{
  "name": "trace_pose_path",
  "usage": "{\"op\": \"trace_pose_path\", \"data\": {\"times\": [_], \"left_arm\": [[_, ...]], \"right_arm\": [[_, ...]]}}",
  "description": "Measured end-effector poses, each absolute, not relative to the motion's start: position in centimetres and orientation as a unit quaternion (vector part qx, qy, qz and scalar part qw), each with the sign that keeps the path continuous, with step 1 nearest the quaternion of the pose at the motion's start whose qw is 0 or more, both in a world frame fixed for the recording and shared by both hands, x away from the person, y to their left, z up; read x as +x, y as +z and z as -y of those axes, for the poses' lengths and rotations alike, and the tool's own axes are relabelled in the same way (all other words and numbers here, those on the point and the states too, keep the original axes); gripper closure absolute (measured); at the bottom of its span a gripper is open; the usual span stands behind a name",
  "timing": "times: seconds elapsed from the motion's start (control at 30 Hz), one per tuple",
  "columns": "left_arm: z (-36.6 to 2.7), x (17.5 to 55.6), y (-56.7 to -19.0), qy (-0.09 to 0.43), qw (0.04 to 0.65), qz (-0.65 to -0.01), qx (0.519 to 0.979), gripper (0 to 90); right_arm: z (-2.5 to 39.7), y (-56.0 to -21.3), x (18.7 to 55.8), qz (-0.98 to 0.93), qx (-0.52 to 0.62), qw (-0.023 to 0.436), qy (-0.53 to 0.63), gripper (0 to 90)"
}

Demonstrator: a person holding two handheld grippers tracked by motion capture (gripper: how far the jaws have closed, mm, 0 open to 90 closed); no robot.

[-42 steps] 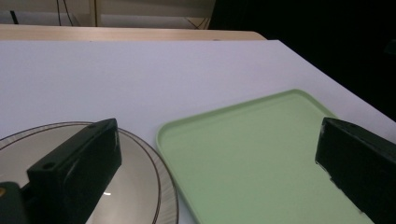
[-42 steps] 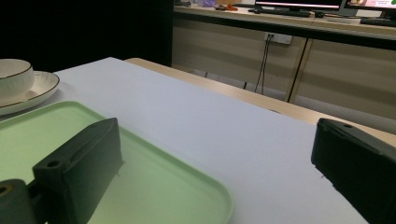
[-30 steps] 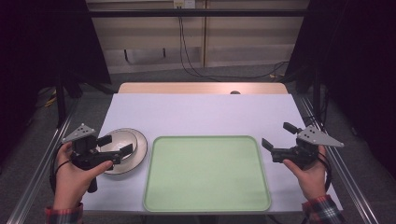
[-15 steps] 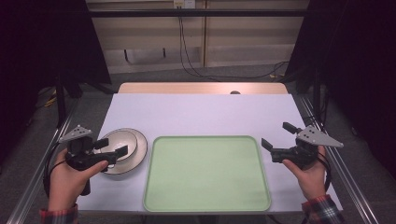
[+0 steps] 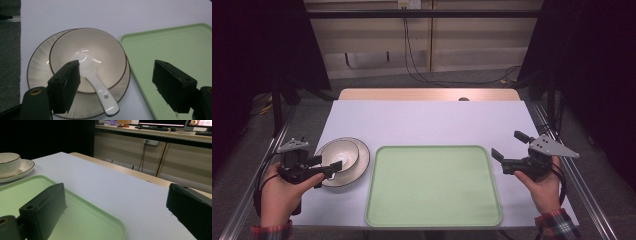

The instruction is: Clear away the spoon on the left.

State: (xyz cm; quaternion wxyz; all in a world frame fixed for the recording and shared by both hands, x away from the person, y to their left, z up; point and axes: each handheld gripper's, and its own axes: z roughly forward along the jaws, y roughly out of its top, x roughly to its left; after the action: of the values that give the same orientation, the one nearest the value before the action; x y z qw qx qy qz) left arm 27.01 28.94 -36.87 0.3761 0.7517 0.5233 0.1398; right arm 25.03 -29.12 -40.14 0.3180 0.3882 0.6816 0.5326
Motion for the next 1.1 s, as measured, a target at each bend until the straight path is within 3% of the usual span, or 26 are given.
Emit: {"op": "trace_pose_path", "data": {"times": [0.3, 0.37, 0.63, 1.1], "left_arm": [[-29.0, 27.0, -37.5, 0.124, 0.353, -0.543, 0.752, 23.9], [-29.1, 27.0, -37.6, 0.116, 0.352, -0.541, 0.755, 27.7], [-29.1, 26.5, -37.9, 0.140, 0.371, -0.538, 0.744, 33.0], [-28.8, 25.5, -39.6, 0.161, 0.394, -0.535, 0.730, 34.0]], "right_arm": [[29.2, -40.1, 25.1, -0.680, 0.386, 0.316, 0.537, 2.2], [29.2, -40.1, 25.1, -0.680, 0.386, 0.318, 0.536, 2.1], [29.2, -40.1, 25.2, -0.681, 0.384, 0.314, 0.538, 2.0], [29.5, -39.9, 25.1, -0.671, 0.390, 0.319, 0.544, 2.0]]}}
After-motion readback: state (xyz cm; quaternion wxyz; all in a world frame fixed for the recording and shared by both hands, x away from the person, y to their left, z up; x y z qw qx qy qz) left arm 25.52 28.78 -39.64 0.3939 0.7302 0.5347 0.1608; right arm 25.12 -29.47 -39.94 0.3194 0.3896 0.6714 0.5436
